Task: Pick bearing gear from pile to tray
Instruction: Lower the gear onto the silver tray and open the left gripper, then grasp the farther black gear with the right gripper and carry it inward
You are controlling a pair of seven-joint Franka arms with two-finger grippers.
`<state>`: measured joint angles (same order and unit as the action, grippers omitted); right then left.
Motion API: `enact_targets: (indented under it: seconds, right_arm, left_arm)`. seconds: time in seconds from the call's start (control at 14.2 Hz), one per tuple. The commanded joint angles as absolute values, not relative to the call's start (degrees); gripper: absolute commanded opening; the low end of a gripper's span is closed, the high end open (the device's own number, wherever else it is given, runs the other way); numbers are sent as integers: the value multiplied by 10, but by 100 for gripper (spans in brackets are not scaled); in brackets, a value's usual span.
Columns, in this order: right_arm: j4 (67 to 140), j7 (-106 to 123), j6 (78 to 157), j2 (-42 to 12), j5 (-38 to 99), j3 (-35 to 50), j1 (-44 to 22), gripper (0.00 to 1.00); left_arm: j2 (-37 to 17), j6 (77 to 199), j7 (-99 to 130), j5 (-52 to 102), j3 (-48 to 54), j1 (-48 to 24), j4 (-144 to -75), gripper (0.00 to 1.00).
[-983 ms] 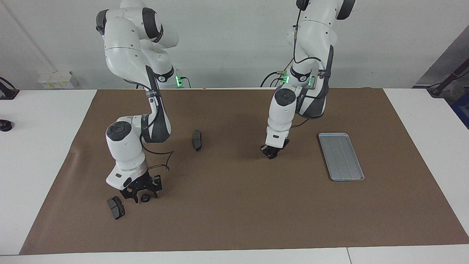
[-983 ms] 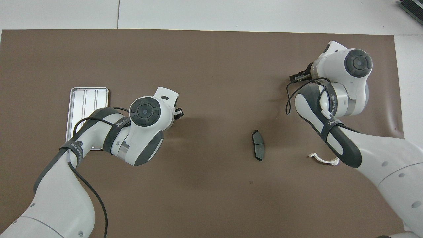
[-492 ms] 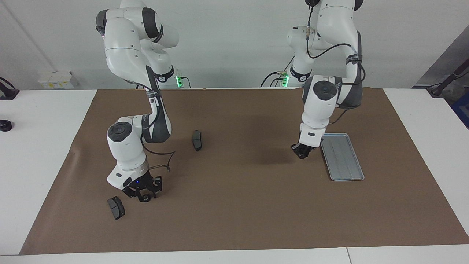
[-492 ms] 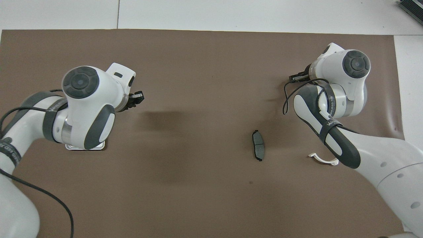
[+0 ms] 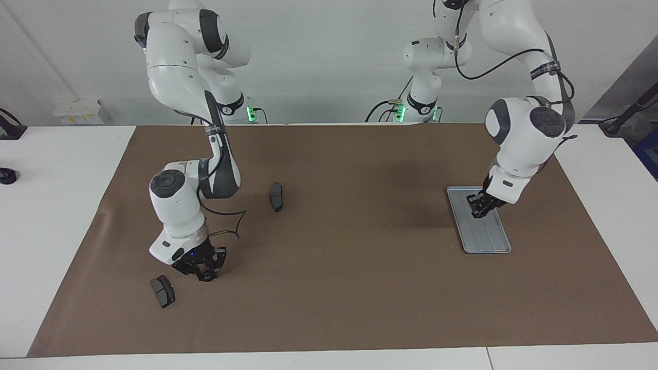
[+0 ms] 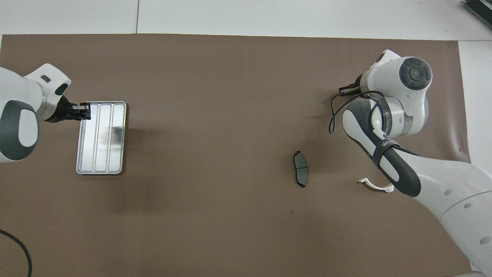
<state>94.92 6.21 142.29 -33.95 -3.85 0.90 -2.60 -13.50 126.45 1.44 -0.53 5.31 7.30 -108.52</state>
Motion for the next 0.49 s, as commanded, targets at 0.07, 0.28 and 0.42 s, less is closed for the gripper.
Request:
enact_targets:
  seconds: [0.07, 0.28, 0.42]
  right_arm:
    - [954, 53, 1422, -333, -40, 17, -48, 11]
    - [947, 26, 1422, -314, -29, 54, -59, 9]
    - [937, -13, 1423, -305, -30, 86, -67, 9]
  left_arm:
    - [-174, 1345, -9, 4, 59, 79, -1125, 0]
    - [-178, 1384, -9, 4, 59, 74, -1149, 3]
    - [-178, 1389, -9, 4, 59, 71, -1149, 90]
